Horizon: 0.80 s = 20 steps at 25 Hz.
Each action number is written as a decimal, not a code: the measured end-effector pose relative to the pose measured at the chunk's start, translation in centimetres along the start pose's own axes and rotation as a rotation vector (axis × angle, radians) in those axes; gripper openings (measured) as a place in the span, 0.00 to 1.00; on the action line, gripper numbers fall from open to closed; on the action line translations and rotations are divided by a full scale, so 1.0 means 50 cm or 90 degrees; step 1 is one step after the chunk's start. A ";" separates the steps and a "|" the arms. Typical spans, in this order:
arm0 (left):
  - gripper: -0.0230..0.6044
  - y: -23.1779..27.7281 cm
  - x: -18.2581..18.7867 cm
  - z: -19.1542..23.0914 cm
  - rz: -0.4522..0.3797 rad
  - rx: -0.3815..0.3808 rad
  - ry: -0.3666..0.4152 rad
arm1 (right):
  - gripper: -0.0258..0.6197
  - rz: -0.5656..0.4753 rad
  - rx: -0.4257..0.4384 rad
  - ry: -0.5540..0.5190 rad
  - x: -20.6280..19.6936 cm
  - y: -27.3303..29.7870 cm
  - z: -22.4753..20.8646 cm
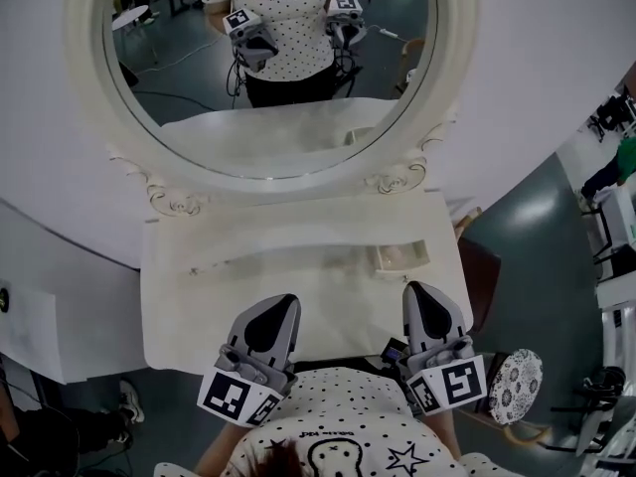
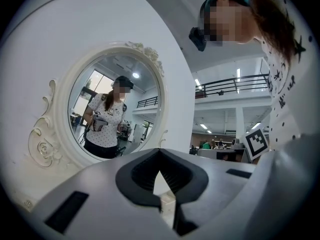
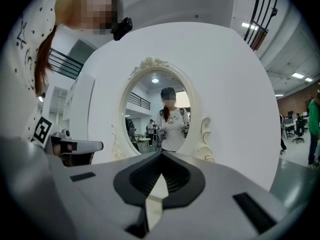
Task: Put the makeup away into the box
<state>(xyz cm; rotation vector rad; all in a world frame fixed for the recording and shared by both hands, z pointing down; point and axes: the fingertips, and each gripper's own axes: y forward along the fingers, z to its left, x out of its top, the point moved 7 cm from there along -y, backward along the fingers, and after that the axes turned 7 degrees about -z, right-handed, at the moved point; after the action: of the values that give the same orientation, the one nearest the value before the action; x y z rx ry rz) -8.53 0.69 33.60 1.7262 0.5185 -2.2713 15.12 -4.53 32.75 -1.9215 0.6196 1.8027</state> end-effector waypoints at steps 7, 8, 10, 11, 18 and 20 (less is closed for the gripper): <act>0.03 -0.036 0.001 -0.002 -0.006 0.004 -0.020 | 0.05 0.024 0.014 0.008 -0.040 -0.008 0.054; 0.03 -0.042 0.001 0.000 -0.007 0.007 -0.023 | 0.05 0.027 0.018 0.008 -0.044 -0.007 0.063; 0.03 -0.055 0.000 0.007 -0.004 0.013 -0.023 | 0.05 0.030 0.023 0.011 -0.052 -0.005 0.080; 0.03 -0.062 -0.001 0.011 -0.003 0.015 -0.022 | 0.05 0.031 0.025 0.013 -0.055 -0.004 0.088; 0.03 -0.095 -0.001 0.033 -0.002 0.021 -0.023 | 0.05 0.041 0.042 0.025 -0.073 0.009 0.137; 0.03 -0.097 -0.001 0.039 0.000 0.015 -0.023 | 0.05 0.039 0.049 0.025 -0.074 0.016 0.149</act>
<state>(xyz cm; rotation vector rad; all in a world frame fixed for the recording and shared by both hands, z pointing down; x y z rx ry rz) -12.13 4.29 34.78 1.6928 0.4862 -2.3133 8.46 -0.68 36.01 -1.9097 0.7574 1.7549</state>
